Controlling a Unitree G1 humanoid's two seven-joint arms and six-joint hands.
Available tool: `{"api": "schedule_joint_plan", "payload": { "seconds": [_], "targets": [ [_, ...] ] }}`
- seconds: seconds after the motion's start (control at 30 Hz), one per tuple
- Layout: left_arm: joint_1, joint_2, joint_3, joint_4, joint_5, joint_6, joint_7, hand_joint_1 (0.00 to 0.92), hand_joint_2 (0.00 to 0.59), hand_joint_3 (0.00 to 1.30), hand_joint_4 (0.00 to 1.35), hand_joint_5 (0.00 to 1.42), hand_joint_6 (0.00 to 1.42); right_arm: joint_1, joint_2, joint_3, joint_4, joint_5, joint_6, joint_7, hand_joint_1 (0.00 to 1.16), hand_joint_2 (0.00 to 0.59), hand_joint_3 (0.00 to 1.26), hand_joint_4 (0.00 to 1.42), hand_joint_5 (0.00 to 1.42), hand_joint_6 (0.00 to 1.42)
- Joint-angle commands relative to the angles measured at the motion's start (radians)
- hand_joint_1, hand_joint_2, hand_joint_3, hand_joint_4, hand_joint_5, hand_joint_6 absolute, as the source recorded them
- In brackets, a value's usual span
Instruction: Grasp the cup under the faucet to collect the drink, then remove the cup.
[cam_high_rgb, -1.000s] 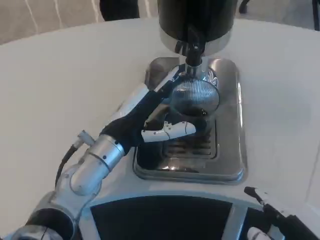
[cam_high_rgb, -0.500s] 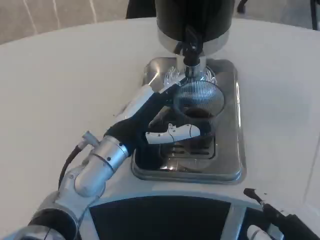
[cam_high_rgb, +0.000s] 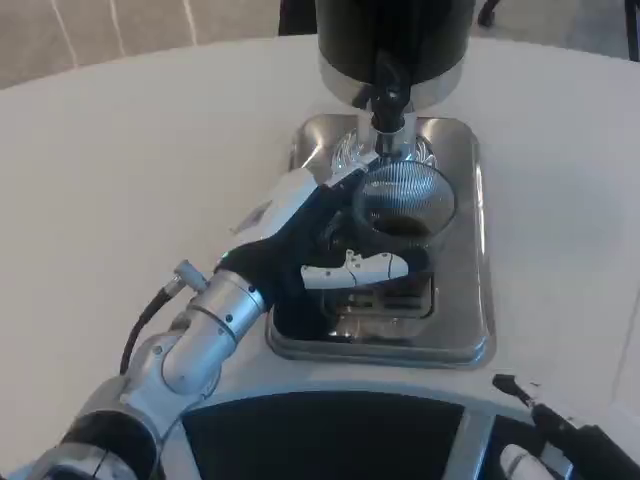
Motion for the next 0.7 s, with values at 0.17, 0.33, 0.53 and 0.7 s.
{"api": "schedule_joint_plan", "payload": {
  "seconds": [0.17,0.33,0.53,0.7],
  "targets": [
    [-0.005,-0.027,-0.023,0.008,0.014,0.047,0.008,0.397,0.097,0.15,0.19,0.41,0.26,0.014,0.01,-0.004,-0.014,0.005,0.022,-0.007,0.0,0.557,0.05,0.0,0.0,0.0],
    [-0.001,-0.039,-0.023,0.005,0.008,0.058,0.012,0.397,0.098,0.2,0.25,0.5,0.27,0.015,0.014,-0.004,-0.014,0.001,0.042,-0.009,0.0,0.56,0.06,0.0,0.0,0.0],
    [0.017,-0.052,-0.023,-0.006,0.014,0.053,0.081,0.416,0.114,0.4,0.39,0.64,0.33,0.031,0.014,0.0,-0.014,-0.005,0.054,-0.023,0.0,0.561,0.06,0.0,0.0,0.0],
    [0.031,-0.055,-0.023,-0.014,0.025,0.039,0.148,0.441,0.106,0.62,0.57,0.82,0.42,0.037,0.012,0.001,-0.014,-0.009,0.063,-0.035,0.06,0.565,0.07,0.0,0.0,0.0]
  ]
}}
